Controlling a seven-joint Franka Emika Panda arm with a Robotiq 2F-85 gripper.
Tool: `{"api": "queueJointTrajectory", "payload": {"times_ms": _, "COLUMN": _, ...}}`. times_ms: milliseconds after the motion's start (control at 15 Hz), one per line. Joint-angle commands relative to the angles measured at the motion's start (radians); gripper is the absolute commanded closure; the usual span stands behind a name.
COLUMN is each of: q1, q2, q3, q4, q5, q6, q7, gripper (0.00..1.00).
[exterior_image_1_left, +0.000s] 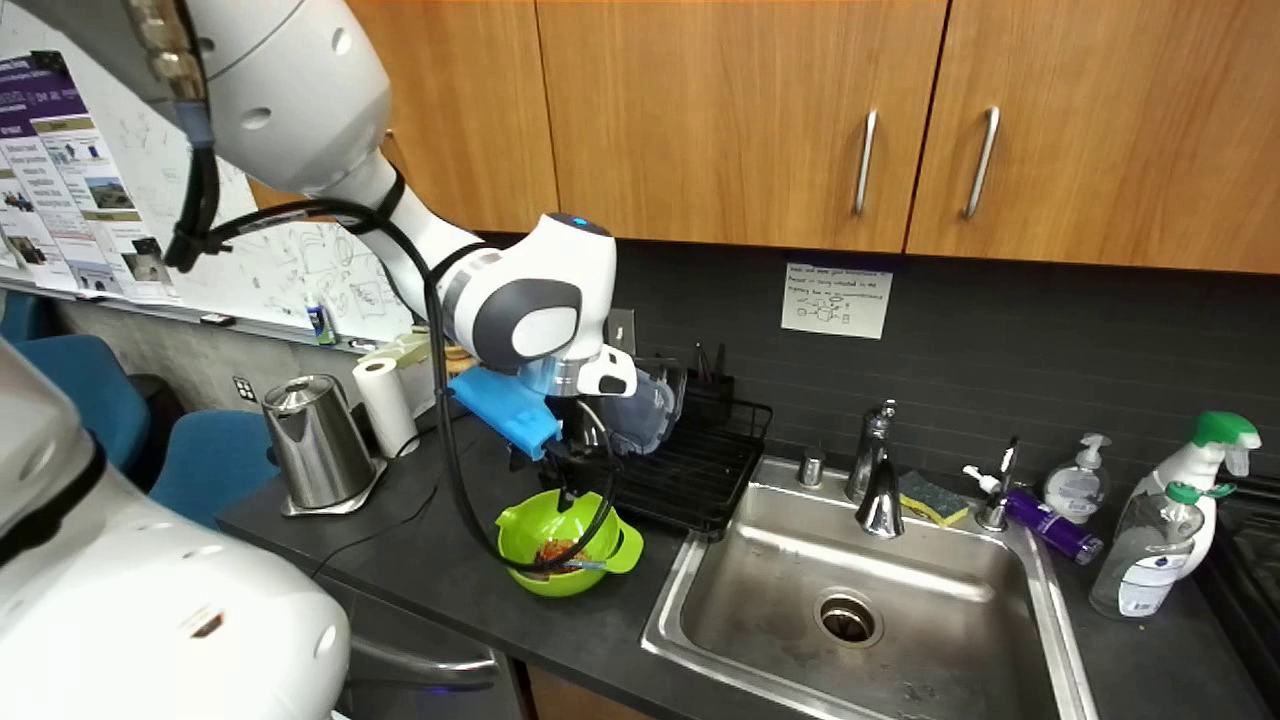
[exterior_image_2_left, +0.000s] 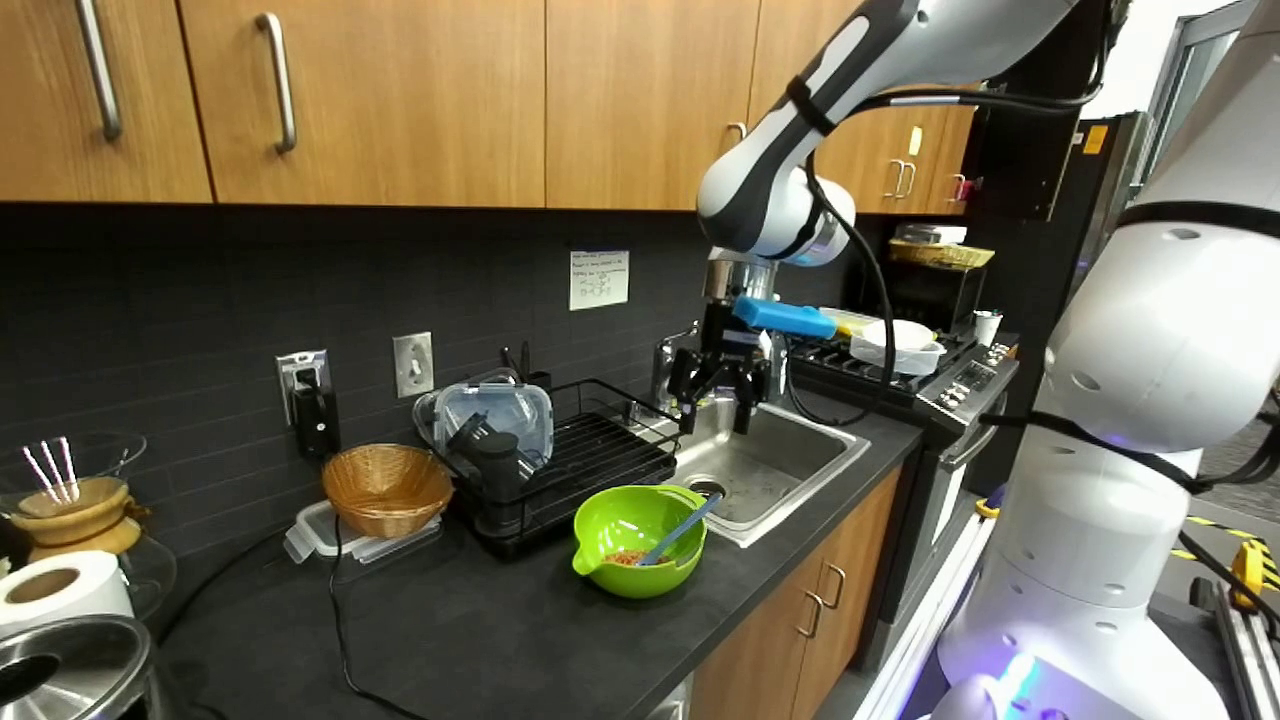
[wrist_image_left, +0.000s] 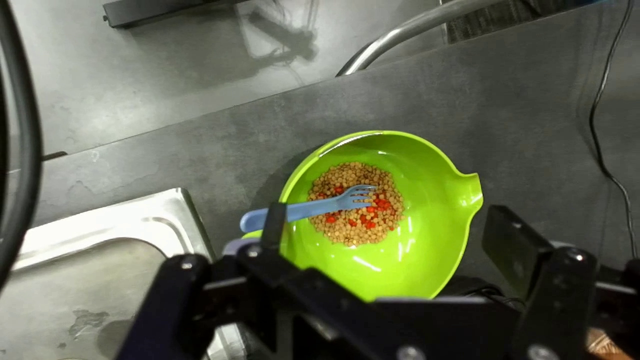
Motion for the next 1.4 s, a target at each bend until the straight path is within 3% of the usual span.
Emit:
{"api": "queueJointTrajectory", "payload": {"times_ms": 0, "q1": 0.0, "q2": 0.046, "q3": -0.018, "q4": -0.001, "q5": 0.078, "q6": 0.025, "q7": -0.083, "gripper": 0.0}}
{"api": "queueJointTrajectory", "payload": {"times_ms": 533, "q1": -0.018, "q2": 0.125, "q3": -0.044, "q4": -0.023, "q5": 0.258, "q6": 0.04, "q7": -0.207, "gripper": 0.0}}
{"api": "queueJointTrajectory", "payload": {"times_ms": 1000, "q1": -0.081, "q2": 0.199, "q3": -0.072, "q4": -0.059, "q5": 0.422, "q6": 0.08, "q7": -0.352, "gripper": 0.0}}
{"api": "queueJointTrajectory", "payload": {"times_ms": 1333, "q1": -0.079, "q2": 0.217, "q3": -0.033, "q4": -0.062, "q5": 0.544, "q6": 0.1, "q7": -0.399, "gripper": 0.0}}
